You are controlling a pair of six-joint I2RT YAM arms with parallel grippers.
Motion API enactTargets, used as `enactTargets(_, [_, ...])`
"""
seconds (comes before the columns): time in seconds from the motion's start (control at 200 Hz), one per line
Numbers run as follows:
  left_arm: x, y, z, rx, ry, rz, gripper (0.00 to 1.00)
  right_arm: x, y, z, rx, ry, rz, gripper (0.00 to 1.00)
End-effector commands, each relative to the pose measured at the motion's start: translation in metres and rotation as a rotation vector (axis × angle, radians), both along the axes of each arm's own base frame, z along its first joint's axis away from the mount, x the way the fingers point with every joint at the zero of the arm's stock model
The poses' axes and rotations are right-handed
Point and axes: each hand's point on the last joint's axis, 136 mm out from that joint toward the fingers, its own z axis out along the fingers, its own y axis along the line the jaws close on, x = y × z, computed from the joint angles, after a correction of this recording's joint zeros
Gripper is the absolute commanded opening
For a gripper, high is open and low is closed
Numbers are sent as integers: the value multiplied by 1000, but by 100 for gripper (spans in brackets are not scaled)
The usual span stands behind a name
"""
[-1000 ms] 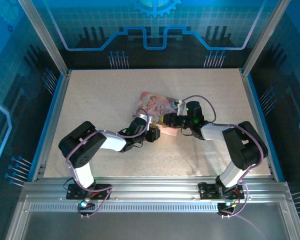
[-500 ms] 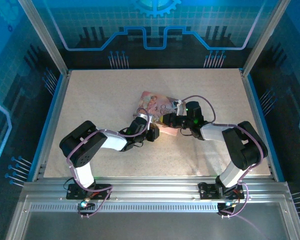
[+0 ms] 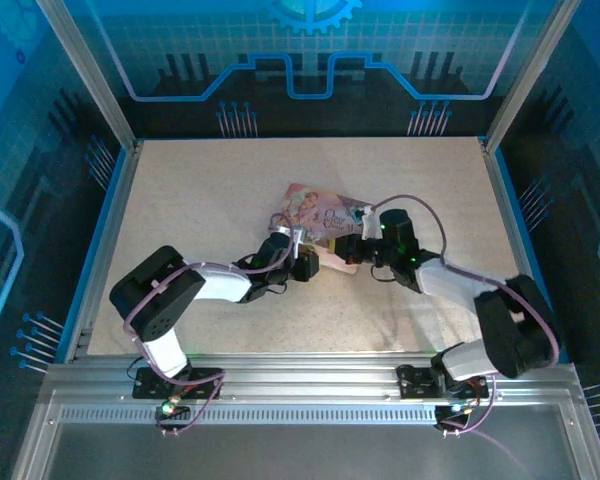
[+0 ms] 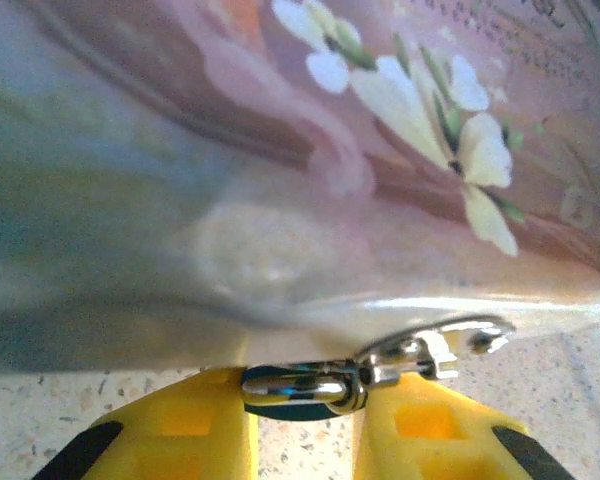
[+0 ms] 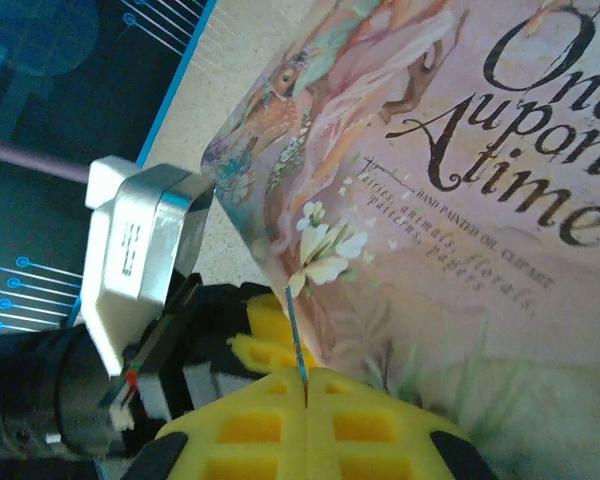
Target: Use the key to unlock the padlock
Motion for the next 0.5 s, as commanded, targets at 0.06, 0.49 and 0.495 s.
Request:
enactTargets(0.06, [-4,-10,37,-96,33,0,20,-27,-16,-11,-106,-63,4,5])
enactTargets(0.49, [-17,-16,56,-227,162,31,19,-66,-10,-31,-182,-219,32,5])
enactTargets(0.495, [-17,-15,56,-229,164,32,19,-66,-10,-31,-181,-220,33,5])
